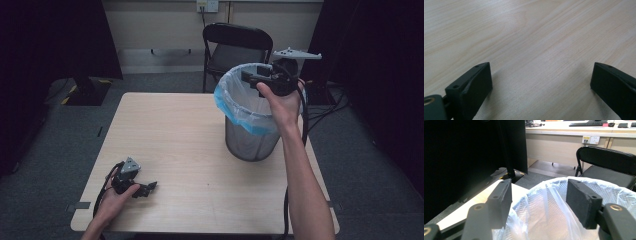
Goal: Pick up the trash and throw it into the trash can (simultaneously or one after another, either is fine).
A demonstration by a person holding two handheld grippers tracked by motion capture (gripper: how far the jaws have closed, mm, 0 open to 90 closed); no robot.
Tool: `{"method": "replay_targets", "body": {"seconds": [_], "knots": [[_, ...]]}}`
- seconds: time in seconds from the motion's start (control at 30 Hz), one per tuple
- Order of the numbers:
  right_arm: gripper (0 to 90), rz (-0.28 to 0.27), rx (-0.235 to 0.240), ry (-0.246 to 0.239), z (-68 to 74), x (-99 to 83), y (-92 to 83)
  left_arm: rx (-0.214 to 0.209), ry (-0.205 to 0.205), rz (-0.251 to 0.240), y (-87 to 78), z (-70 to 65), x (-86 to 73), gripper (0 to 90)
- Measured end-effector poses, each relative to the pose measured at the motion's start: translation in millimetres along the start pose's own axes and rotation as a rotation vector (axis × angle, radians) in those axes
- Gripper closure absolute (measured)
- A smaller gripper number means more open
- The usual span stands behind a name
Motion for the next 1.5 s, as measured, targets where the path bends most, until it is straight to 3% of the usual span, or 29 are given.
{"method": "replay_targets", "body": {"seconds": [0.2, 0.37, 0.57, 0.77, 1.13, 1.5], "knots": [[29.8, -0.003, 0.022, 0.0, 3.0, -0.5, -2.7, 0.0, 0.0, 0.001, -0.1, 0.0, -0.1, 3.2], [23.6, 0.037, 0.018, -0.016, 3.2, -12.1, -4.6, 0.0, 0.0, 0.0, 0.0, 0.0, 0.0, 3.2], [21.2, 0.02, 0.035, -0.015, 6.6, -20.8, -15.7, 0.0, 0.0, 0.0, 0.0, 0.0, 0.0, 3.3], [21.5, 0.013, 0.043, -0.03, 16.8, -34.6, -23.7, 0.0, 0.0, 0.0, 0.0, 0.0, 0.0, 3.2], [16.1, -0.002, 0.111, -0.054, 42.7, -53.6, -33.8, 0.0, 0.0, 0.0, 0.0, 0.0, 0.0, 3.2], [14.8, 0.002, 0.13, -0.107, 67.6, -66.9, -45.1, 0.001, -0.002, 0.0, -0.1, -0.2, -0.1, 3.2]]}}
Point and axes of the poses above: each handheld gripper's, and its own axes: y roughly forward along the jaws, x roughly out of its top, z roughly to its left, the point moved 4 cm from there along y, roughly forward along the jaws, and after that the axes turned 3 degrees about -y, right-handed, at the moved point
